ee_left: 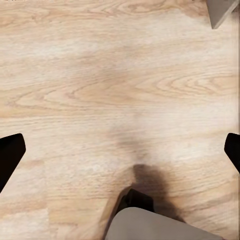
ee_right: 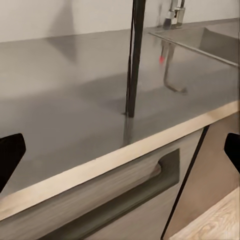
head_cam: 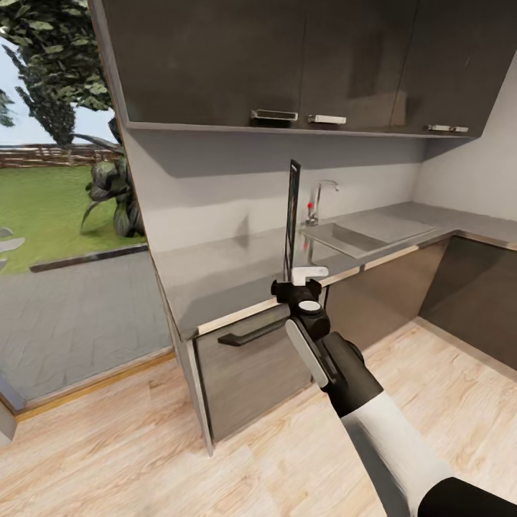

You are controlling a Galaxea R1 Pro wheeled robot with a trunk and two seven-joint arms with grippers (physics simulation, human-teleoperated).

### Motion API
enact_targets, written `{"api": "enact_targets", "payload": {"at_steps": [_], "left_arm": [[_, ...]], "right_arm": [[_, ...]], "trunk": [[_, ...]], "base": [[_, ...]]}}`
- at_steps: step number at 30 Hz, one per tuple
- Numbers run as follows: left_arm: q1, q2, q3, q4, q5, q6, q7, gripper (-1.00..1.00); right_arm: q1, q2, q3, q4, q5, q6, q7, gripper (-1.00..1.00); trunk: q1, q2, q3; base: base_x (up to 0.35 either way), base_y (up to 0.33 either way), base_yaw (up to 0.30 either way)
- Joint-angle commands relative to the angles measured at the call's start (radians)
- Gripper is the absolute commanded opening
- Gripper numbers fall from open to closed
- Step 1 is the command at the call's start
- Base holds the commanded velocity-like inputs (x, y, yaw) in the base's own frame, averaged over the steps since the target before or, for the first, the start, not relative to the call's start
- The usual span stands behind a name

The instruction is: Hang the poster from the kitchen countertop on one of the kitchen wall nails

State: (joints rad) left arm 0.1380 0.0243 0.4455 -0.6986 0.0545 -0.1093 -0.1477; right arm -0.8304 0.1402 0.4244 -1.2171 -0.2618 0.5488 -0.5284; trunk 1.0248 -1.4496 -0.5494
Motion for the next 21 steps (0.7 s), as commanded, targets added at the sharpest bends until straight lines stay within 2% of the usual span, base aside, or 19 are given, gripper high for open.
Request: {"api": "enact_targets", "payload": {"at_steps": [1, 6, 9, 12, 15, 21], "left_arm": [[0.0, 0.0, 0.002, 0.0, 0.006, 0.0, -0.007, 1.0], [0.0, 0.0, 0.003, -0.001, 0.005, 0.0, -0.007, 1.0], [0.0, 0.0, 0.003, -0.001, 0.005, -0.001, -0.007, 1.0], [0.0, 0.0, 0.004, -0.001, 0.005, -0.001, -0.008, 1.0], [0.0, 0.0, 0.004, -0.001, 0.006, -0.001, -0.008, 1.0], [0.0, 0.0, 0.004, -0.001, 0.006, 0.0, -0.007, 1.0]], "right_arm": [[-0.001, -0.001, 0.001, 0.0, -0.01, 0.002, -0.01, 1.0], [-0.018, -0.001, -0.002, 0.023, -0.011, 0.004, -0.002, 1.0], [-0.077, 0.002, -0.002, 0.107, -0.013, 0.003, 0.016, 1.0], [-0.167, 0.007, -0.001, 0.237, -0.017, -0.016, 0.028, 1.0], [-0.208, 0.009, 0.0, 0.299, -0.018, -0.038, 0.031, 1.0], [-0.24, 0.01, 0.001, 0.345, -0.019, -0.077, 0.032, 1.0]], "trunk": [[0.0, 0.0, -0.001], [0.0, 0.0, -0.001], [0.0, 0.0, -0.001], [0.0, 0.0, -0.001], [0.0, 0.0, -0.001], [0.0, 0.0, -0.001]], "base": [[0.108, -0.041, 0.0], [0.24, -0.015, 0.0], [0.275, -0.005, 0.0], [0.116, -0.002, 0.0], [0.043, -0.001, 0.0], [0.016, 0.0, 0.0]]}}
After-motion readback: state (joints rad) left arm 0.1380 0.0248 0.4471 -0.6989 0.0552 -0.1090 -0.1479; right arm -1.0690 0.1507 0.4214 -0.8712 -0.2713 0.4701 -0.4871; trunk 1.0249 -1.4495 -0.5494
